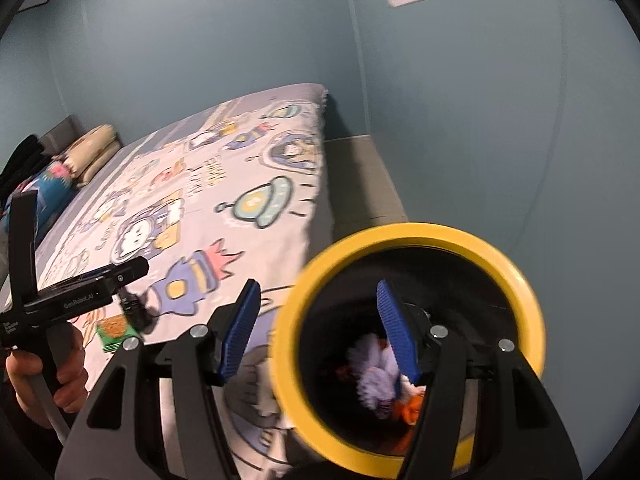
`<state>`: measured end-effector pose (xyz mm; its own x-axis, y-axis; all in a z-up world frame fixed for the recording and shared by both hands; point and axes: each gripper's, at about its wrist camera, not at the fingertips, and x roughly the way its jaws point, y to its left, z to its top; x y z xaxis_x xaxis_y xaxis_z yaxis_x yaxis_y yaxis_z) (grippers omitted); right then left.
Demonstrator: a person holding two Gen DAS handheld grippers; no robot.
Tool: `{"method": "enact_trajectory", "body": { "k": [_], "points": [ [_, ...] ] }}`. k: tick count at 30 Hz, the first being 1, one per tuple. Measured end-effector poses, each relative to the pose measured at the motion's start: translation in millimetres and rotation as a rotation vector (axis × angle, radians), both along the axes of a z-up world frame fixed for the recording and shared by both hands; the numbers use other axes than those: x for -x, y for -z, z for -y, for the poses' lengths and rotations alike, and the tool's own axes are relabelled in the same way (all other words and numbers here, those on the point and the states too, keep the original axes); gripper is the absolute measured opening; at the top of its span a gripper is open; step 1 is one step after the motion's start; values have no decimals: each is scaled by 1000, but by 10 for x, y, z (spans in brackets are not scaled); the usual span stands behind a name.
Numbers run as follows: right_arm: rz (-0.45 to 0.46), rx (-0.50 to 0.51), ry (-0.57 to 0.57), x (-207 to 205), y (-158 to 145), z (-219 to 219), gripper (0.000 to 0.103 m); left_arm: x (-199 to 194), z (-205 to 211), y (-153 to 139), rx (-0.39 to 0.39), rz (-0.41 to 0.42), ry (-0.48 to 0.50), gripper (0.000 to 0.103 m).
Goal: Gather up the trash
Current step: 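Move both grippers back to the bed toward the green packet and black bag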
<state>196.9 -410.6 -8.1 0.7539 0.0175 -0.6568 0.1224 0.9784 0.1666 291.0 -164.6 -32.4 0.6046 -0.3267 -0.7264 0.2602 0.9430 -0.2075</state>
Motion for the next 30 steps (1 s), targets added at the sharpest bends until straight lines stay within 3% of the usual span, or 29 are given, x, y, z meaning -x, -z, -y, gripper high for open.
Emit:
{"method": "enact_trajectory", "body": {
  "k": [8,16,30],
  "points": [
    [-6,-13,-122,-278,18,-514,57,64,-642,185,-15,-31,-104,84],
    [-67,-40,-239,-584,157,-1039,58,168,-1150,416,-25,-83,-188,84],
    [-176,11,-430,-1036,442,-1930,58,227,-1458,753,5,-144,-234,84]
  ]
}}
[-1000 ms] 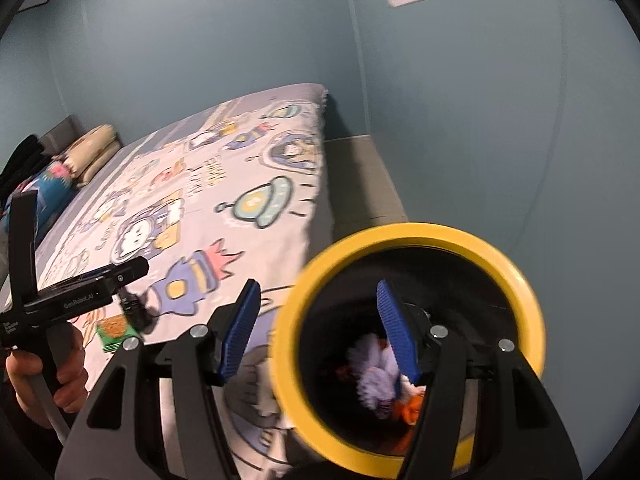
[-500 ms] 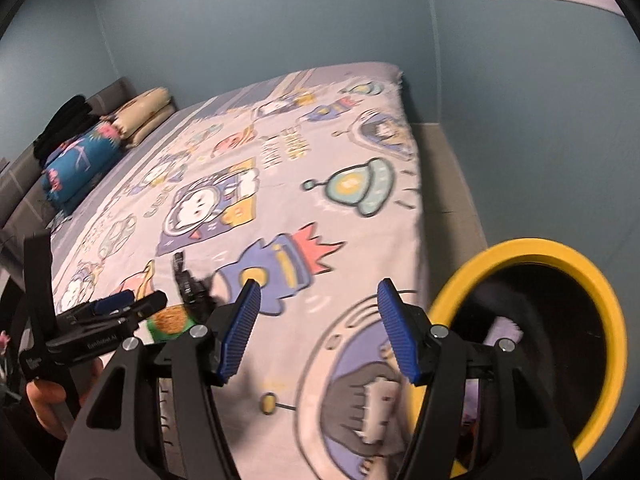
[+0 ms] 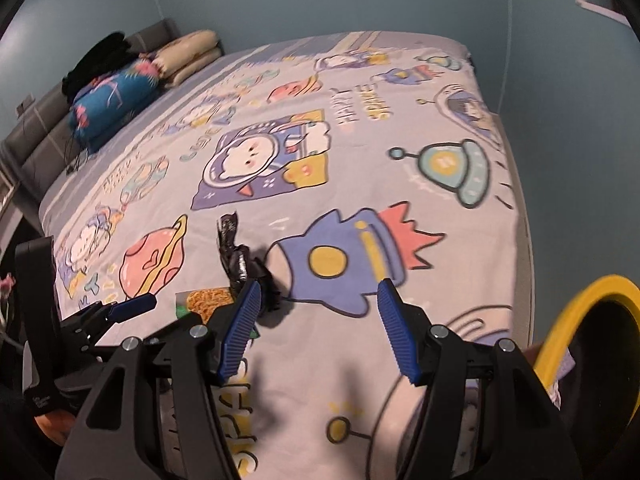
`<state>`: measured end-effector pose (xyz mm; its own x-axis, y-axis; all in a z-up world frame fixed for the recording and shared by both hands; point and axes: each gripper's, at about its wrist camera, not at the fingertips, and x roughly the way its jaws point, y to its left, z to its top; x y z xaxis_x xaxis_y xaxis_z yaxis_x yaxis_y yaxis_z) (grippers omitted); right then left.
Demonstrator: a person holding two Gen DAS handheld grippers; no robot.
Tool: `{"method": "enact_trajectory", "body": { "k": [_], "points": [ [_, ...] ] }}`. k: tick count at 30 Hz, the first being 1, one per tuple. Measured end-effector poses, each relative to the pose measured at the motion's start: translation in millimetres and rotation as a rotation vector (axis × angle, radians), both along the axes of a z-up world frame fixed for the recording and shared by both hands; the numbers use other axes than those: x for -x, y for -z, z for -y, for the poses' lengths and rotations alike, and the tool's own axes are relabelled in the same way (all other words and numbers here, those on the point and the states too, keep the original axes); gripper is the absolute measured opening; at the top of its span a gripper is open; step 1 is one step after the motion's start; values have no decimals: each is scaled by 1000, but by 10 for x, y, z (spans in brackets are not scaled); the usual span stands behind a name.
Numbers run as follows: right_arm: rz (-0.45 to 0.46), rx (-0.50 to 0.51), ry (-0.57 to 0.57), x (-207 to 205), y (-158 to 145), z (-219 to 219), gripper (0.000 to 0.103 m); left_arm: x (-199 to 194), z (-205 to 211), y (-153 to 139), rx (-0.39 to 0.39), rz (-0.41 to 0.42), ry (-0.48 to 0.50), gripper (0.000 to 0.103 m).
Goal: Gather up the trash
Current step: 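Move both grippers back to the bed toward the green packet and black bag, then grasp the green snack packet with the left gripper while the right gripper grasps the black bag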
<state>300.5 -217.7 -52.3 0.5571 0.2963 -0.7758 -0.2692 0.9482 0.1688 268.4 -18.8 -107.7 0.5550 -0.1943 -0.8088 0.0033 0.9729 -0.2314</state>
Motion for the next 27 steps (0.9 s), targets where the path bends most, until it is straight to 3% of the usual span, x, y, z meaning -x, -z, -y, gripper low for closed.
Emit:
{"method": "enact_trajectory", "body": {
  "k": [21,27],
  "points": [
    [-200,47,-153,-624,516,-755,55,-164,-136,367,70,-71,-16,84],
    [-237,62,-161,-726,663,-843,49,-194,-104,386,75,-62,-7,83]
  ]
}}
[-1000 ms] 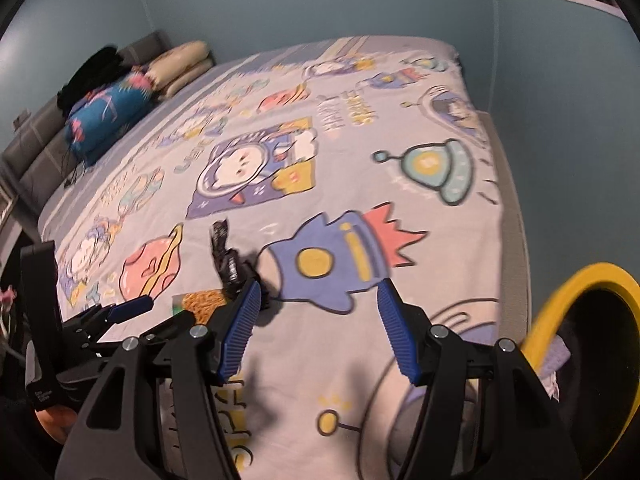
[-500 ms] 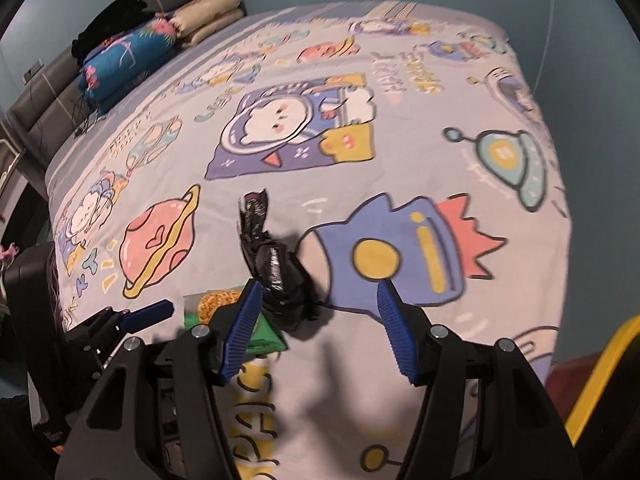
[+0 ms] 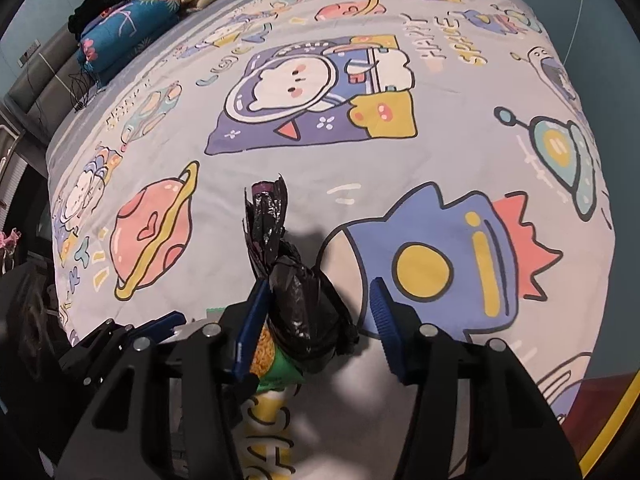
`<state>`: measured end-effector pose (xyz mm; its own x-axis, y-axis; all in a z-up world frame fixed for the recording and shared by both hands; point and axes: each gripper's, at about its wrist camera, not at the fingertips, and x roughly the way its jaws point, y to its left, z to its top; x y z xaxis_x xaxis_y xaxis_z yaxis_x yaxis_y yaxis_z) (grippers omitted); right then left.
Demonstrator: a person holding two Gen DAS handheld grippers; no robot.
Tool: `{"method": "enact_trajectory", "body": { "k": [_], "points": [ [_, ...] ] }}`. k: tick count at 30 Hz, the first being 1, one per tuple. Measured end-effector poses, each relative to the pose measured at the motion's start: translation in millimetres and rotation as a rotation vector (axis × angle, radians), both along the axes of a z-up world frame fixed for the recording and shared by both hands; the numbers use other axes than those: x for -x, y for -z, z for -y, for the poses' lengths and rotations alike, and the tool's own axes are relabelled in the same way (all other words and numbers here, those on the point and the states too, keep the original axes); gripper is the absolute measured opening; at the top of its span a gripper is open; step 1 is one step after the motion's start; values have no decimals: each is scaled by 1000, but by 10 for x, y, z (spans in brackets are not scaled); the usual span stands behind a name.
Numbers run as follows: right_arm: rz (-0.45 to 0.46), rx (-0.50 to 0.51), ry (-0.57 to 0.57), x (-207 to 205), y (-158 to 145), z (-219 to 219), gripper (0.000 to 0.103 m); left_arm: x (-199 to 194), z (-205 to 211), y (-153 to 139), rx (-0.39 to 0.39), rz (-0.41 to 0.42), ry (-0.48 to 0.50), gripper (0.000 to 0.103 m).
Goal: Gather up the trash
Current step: 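Grasp the green snack packet with the left gripper while the right gripper grasps the black bag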
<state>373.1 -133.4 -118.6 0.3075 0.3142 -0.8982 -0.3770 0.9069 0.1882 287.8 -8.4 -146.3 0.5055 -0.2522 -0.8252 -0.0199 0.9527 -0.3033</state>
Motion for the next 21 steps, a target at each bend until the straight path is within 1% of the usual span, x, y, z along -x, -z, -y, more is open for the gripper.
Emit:
{"method": "enact_trajectory", "body": {
  "k": [1,6,7,8,9,11,14,16,18,19,21],
  "points": [
    [-8,0,-2,-16,26,-8,47,-4,8,2,1,2,5,82],
    [-22,-11,1,-63,74,-29,42,-17,41,10,-4,7,19,71],
    [-23,-13,2,-73,78,-30,39,-23,46,17,-5,5,22,69],
    [-25,-16,3,-83,79,-33,35,-33,51,28,-3,0,23,66],
    [-28,-21,5,-94,81,-35,34,-43,56,40,4,-5,28,62],
    [-31,-28,12,-119,82,-32,30,-62,71,52,15,-13,37,57],
    [-30,-37,23,-149,85,-16,26,-85,98,36,11,-6,42,55],
    [-22,-40,24,-159,80,-11,24,-100,118,29,9,-2,48,49],
    [-13,-48,29,-159,72,3,20,-114,145,45,4,-4,57,39],
    [-13,-55,33,-163,74,17,19,-120,151,52,1,-5,59,37],
    [-18,-66,40,-172,77,38,18,-118,152,58,1,-5,57,29]
  ]
}}
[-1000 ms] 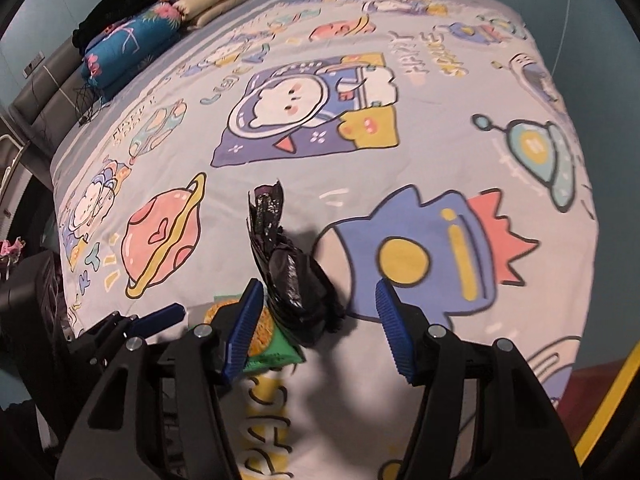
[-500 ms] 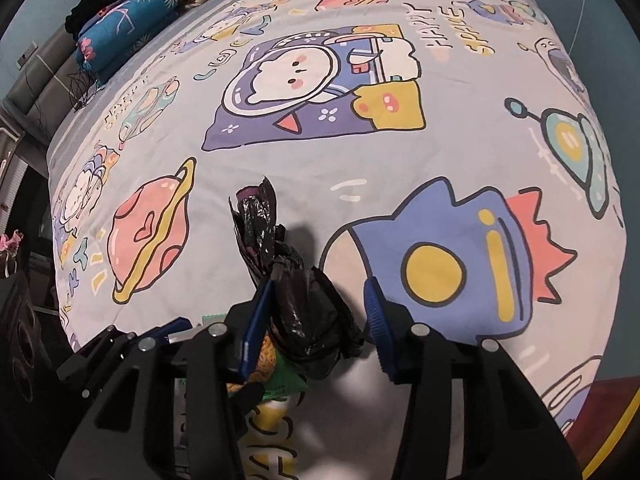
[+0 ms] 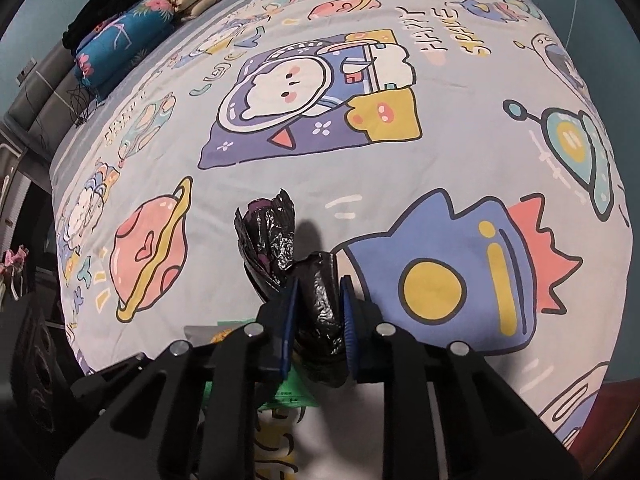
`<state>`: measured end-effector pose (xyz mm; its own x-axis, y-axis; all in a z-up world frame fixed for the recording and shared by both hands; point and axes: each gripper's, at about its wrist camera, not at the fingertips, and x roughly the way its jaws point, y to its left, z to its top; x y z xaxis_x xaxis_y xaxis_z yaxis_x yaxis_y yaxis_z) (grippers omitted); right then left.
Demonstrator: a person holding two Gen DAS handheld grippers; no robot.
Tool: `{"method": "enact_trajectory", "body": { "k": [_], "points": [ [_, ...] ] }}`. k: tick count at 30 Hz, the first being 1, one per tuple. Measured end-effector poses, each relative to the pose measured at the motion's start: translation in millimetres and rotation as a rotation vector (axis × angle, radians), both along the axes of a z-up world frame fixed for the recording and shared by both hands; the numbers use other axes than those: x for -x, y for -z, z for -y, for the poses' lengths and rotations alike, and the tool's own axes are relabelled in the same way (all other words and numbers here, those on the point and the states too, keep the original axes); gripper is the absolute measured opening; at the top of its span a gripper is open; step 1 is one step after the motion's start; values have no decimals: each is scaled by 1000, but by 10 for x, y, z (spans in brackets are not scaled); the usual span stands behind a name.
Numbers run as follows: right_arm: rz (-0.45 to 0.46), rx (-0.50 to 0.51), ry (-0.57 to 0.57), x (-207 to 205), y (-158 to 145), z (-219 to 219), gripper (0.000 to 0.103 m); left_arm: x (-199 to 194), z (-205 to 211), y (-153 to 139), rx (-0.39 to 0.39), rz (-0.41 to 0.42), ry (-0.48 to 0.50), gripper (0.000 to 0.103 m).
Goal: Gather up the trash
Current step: 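Grasp the green snack packet with the left gripper while the right gripper grasps the black bag, then carry the green packet and black bag in both grippers over the yellow bin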
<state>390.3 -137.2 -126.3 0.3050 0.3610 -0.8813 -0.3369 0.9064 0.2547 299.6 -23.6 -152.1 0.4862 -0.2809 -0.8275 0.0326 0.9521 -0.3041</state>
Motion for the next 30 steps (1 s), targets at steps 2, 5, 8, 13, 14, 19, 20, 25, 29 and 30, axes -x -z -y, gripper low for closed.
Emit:
{"method": "enact_trajectory", "body": {
  "k": [2,5,8,13,14,19,20,25,29,30],
  "points": [
    [4,0,5,-3,-5,21,17,7,-9,-14,11,1,0,21],
    [14,-19,19,-2,-55,67,17,38,-17,-57,28,6,6,16],
    [38,-21,26,16,-130,105,16,81,-10,-106,31,17,18,13],
    [71,-42,58,42,-276,245,16,164,0,-229,23,44,31,12],
    [77,-48,68,46,-312,287,16,186,2,-273,19,55,33,12],
    [118,-66,109,81,-504,493,16,278,49,-511,-2,111,47,12],
    [127,-67,116,95,-539,534,16,285,56,-558,-6,120,49,12],
    [168,-91,163,207,-744,807,16,360,101,-854,-21,189,55,12],
    [205,-106,189,349,-902,1013,16,472,187,-1149,-54,262,66,12],
    [224,-105,200,407,-959,1090,16,492,202,-1195,-60,275,69,12]
  ]
}}
